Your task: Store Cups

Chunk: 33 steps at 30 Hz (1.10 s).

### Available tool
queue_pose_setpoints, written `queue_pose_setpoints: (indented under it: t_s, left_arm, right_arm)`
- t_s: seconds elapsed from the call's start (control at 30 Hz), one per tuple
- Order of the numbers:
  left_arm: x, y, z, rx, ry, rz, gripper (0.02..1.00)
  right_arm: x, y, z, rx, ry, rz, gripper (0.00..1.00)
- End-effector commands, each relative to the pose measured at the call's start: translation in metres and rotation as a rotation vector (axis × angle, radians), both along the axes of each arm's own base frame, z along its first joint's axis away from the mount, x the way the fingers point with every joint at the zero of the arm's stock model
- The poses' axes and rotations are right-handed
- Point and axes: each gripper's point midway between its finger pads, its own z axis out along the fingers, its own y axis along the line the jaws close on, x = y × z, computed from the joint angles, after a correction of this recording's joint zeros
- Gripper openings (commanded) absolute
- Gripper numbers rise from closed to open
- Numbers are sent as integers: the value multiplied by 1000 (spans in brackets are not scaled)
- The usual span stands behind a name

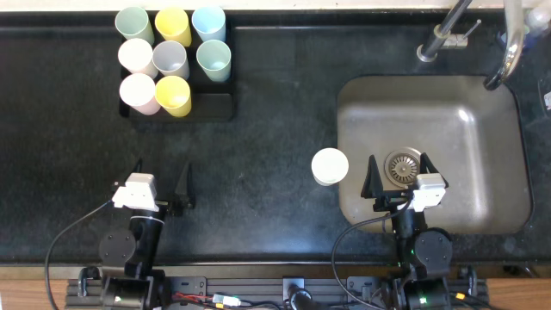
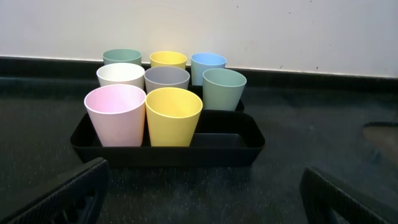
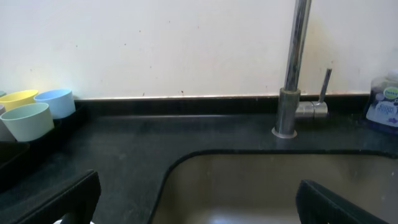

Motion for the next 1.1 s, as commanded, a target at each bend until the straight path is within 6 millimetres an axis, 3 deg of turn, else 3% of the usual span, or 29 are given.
queue_pose_setpoints:
  t_s: [0.03, 0.23, 0.47, 0.63, 0.87, 1.1]
  left_arm:
    - [-1, -5, 1, 19, -9, -25, 1000]
    - [-1, -5, 1, 19, -9, -26, 1000]
    - [-1, -5, 1, 19, -9, -26, 1000]
    - [-1, -5, 1, 19, -9, -26, 1000]
    - [-1, -5, 1, 20, -9, -25, 1000]
    - [-1, -5, 1, 19, -9, -25, 1000]
  right_arm:
    - [0, 0, 25, 23, -6, 3, 998]
    - [11, 2, 82, 34, 156, 0, 996]
    - [15, 15, 87, 39, 569, 49, 998]
    - [10, 42, 63, 77, 893, 182, 996]
    - [-4, 67, 5, 131, 1313, 273, 996]
    - [-14, 83, -30, 67, 1498, 302, 1000]
